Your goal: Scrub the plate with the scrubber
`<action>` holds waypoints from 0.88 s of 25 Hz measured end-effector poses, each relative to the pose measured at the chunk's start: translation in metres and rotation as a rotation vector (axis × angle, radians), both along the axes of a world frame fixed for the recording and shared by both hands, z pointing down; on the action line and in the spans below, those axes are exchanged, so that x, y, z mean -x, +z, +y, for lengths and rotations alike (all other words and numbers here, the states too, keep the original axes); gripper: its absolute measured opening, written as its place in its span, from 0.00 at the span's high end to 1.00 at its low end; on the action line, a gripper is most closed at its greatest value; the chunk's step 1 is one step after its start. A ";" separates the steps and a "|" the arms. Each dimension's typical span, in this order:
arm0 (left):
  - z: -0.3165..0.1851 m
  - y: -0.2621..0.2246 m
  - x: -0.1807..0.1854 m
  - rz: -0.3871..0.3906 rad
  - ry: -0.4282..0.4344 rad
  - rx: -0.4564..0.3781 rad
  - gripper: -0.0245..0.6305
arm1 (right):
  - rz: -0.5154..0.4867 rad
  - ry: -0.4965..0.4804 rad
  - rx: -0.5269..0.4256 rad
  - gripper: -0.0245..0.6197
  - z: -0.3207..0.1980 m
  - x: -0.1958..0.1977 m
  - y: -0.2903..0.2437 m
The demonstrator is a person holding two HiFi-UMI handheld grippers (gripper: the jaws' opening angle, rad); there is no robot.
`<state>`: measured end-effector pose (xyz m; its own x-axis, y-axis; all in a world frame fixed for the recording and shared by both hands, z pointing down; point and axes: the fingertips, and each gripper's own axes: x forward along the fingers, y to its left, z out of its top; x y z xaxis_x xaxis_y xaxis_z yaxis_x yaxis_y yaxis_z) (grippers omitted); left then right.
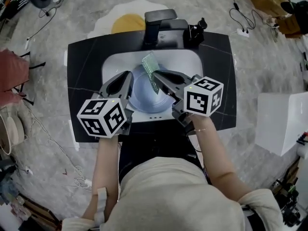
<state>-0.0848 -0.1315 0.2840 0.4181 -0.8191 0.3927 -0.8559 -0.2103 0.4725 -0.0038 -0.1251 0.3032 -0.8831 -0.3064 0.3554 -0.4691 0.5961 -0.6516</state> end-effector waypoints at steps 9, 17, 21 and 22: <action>0.014 -0.045 -0.020 -0.029 0.059 -0.077 0.91 | -0.113 0.047 -0.135 0.93 0.008 -0.008 -0.066; 0.032 -0.053 -0.030 -0.050 0.089 -0.086 0.91 | -0.180 0.106 -0.219 0.93 0.018 -0.018 -0.095; 0.041 -0.049 -0.034 -0.054 0.091 -0.071 0.91 | -0.196 0.117 -0.224 0.93 0.025 -0.022 -0.100; 0.043 -0.048 -0.036 -0.050 0.095 -0.069 0.91 | -0.200 0.118 -0.223 0.93 0.027 -0.022 -0.101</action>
